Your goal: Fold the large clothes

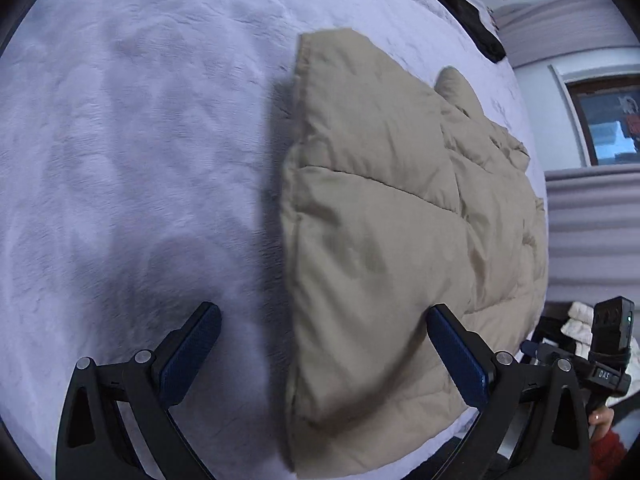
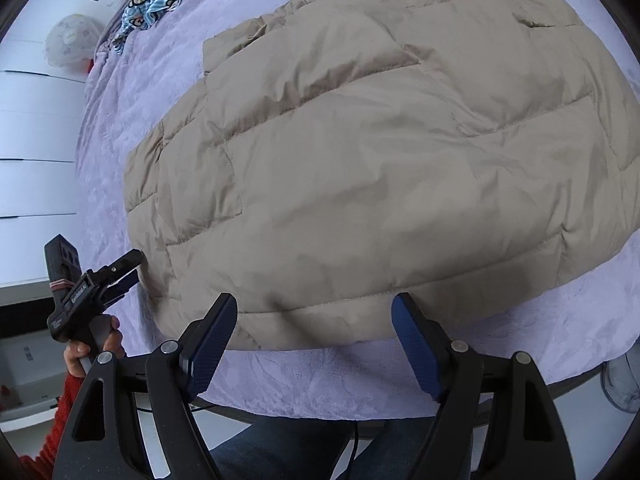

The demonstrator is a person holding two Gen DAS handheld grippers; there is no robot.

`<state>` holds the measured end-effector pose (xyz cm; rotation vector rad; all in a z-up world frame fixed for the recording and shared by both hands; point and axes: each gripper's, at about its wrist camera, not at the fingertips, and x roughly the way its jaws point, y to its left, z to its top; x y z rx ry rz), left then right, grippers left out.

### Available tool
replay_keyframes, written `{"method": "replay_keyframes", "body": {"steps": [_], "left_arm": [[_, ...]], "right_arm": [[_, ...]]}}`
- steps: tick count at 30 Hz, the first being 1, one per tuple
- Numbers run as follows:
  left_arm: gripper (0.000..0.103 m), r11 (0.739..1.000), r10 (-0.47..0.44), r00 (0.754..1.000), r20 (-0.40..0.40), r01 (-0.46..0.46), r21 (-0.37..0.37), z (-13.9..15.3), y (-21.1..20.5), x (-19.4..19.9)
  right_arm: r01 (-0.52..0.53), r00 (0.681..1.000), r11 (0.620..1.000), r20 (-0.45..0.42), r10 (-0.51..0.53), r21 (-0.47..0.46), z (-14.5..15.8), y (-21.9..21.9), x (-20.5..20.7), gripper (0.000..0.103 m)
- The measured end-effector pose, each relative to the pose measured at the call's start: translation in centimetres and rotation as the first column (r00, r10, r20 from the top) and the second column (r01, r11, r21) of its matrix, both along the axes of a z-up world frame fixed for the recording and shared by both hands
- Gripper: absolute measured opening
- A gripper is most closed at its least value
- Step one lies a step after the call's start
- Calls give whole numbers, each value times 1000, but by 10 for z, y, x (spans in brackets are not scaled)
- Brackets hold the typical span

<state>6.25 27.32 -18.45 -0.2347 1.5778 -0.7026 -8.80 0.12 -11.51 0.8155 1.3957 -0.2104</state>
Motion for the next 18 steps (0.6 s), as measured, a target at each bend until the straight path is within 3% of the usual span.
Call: {"method": "replay_keyframes", "body": {"steps": [3,9,11,12,14,16,17,18], "left_arm": [[103,996,-73,997,-20,72,-47,-11,-27,3],[103,988,-129,990,-62,123,-96,-20,-52,11],[69,981,-156,986,-65,146,-129,-18,-56,11],[39,974,-159,981,-107,138,-182,-18,-56,11],[28,973,-123,983,-134,93,-210,-11,-56,10],[24,974,-121,989,-86,102,-203,9,-58,6],[22,972,-118,991,-68,102,-210,20,-58,3],[21,970,-113,992,-56,98,-220,30,-59,1]], "right_arm": [[9,1000,1000,-15,-9,-14,2,-3,-2,82],[16,999,999,-29,-17,-35,5,-6,-6,82],[23,999,999,-28,-25,-48,6,-10,-6,82],[27,999,998,-21,-28,-55,8,-14,-6,82],[30,1000,995,0,-30,-93,15,-22,-5,82],[31,999,990,14,-29,-134,19,-34,-2,82],[29,999,989,28,-26,-145,20,-40,1,72],[21,999,988,41,-15,-153,20,-46,5,42]]}}
